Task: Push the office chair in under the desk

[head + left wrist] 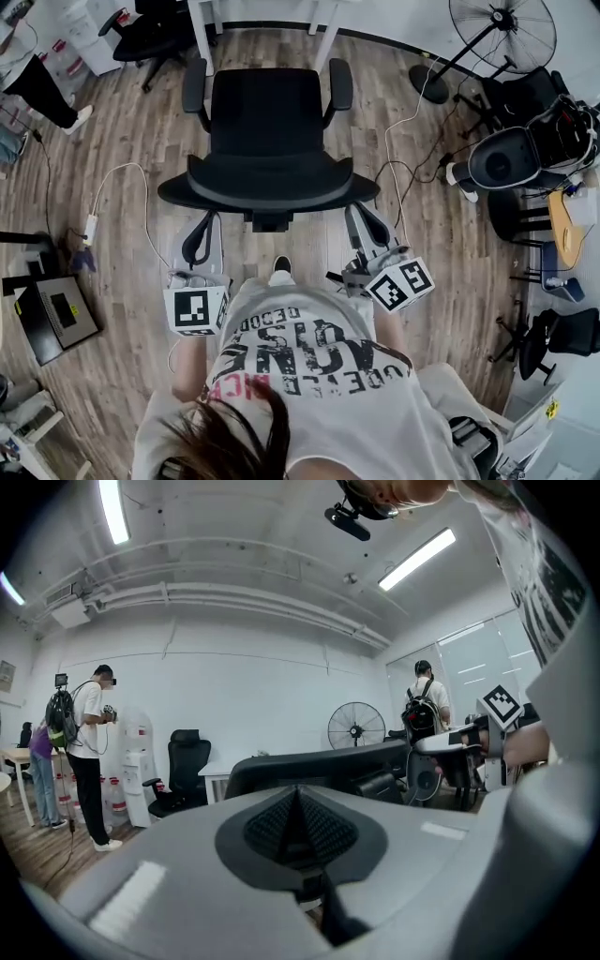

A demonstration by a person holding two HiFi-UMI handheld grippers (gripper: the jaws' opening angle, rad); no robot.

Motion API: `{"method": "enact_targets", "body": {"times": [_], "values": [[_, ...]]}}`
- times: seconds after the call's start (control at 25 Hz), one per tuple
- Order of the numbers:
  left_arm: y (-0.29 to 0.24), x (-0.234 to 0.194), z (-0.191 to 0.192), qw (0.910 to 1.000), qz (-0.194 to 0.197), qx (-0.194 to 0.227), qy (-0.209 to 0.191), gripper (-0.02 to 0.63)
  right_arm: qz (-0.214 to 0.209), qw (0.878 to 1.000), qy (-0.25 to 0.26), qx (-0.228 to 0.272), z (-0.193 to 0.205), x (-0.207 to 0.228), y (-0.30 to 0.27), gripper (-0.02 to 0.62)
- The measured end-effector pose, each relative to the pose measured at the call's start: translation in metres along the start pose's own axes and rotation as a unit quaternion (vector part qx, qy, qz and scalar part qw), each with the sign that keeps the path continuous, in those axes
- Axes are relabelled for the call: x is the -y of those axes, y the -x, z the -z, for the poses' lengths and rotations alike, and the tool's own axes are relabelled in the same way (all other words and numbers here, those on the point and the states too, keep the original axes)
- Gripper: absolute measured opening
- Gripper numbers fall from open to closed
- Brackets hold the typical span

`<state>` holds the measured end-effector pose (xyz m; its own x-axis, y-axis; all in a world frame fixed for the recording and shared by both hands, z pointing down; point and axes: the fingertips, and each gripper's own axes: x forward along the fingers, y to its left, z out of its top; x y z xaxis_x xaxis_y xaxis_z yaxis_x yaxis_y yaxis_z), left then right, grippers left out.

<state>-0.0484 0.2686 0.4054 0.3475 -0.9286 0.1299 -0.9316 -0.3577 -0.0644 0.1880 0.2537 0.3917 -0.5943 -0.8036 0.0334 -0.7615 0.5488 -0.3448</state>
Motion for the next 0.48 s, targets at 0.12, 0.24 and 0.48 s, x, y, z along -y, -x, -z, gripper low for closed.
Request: {"method": "enact_targets", "body": {"times": [0.12,0.24,0.48], "values": [[-0.004,-0.005,0.007,0.9998,-0.018,-0.009,-0.003,0.012,0.000,1.000,0.008,-0.012,0.004,0.012,-0.003,0.028],[-0.005,-0.012,0.009,0.9995,-0.030,-0.012,-0.002,0.012,0.012,0.999,0.022,-0.026,0.010,0.021,-0.005,0.028],[-0.011,-0.021,0.010,0.9994,-0.028,-0.017,-0.008,0.012,0.036,0.998,0.035,-0.036,0.015,0.027,-0.010,0.028]]}}
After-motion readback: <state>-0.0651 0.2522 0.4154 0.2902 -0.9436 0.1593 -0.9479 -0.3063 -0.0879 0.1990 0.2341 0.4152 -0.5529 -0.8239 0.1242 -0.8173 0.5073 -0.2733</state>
